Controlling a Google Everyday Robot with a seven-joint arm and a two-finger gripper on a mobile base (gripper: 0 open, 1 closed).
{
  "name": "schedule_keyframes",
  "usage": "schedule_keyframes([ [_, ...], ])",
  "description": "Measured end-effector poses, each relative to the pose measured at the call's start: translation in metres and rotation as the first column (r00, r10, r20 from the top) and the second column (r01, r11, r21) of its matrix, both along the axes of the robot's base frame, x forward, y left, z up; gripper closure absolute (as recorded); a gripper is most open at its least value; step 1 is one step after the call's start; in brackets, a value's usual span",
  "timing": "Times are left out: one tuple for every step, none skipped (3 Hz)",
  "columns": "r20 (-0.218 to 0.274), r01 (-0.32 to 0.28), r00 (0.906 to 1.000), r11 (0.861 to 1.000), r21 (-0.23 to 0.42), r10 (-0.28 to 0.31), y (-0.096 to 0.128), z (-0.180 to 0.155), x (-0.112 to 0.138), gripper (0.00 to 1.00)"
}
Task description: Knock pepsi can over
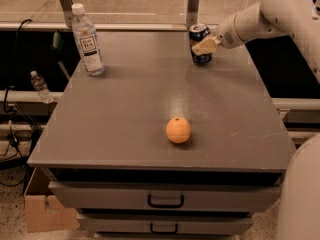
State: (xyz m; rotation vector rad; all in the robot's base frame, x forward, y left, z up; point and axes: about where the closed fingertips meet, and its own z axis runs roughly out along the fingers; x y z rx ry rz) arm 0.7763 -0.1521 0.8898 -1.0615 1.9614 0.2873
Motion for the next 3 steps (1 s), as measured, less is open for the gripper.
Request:
schedule_keyframes([
  [-0.072,-0.115,0.992,0.979,-0.169,0.104,0.0,-0.018,-0.029,1.0],
  [-0.072,-0.115,0.992,0.979,-0.169,0.104,0.0,-0.016,-0.029,1.0],
  [-0.076,-0.153,0.9876,0.951,-0.267,0.137,-0.015,-0.003,-0.039,1.0],
])
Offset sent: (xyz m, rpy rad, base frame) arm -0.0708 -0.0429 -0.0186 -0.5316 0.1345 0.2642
